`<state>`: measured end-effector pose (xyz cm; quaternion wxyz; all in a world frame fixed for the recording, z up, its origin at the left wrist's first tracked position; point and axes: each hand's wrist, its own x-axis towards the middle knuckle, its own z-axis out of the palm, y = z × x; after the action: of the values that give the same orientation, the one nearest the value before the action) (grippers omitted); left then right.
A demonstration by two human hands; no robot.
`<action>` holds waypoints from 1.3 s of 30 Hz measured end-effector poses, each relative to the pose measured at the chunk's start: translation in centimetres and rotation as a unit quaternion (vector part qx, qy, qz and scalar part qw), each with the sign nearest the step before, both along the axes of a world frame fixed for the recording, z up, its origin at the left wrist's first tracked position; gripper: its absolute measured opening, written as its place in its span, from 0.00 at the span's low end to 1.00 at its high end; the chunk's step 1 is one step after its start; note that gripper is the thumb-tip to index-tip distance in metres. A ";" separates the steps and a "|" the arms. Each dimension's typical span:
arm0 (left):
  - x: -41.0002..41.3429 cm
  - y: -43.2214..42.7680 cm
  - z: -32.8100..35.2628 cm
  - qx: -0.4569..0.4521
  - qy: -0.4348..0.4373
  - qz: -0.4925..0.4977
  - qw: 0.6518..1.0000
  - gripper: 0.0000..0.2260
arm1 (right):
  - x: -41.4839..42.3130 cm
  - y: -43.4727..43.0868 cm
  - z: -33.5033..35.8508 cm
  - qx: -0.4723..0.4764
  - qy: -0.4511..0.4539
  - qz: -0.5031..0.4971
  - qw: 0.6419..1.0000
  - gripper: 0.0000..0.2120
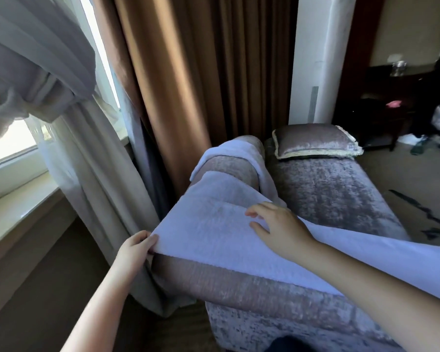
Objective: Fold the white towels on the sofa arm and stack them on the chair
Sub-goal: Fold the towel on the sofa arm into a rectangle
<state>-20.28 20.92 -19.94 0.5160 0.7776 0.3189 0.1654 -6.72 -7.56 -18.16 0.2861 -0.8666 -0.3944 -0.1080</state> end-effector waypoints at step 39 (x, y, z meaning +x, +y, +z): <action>28.7 -28.3 -1.0 0.517 0.279 -0.474 0.656 0.11 | 16.6 -27.3 -4.8 -0.083 0.023 -0.226 0.970 0.14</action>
<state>8.44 -7.40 -20.91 -0.0743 0.9741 -0.1012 -0.1880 9.87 -34.86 -22.95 0.1909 -0.9561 -0.1892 -0.1165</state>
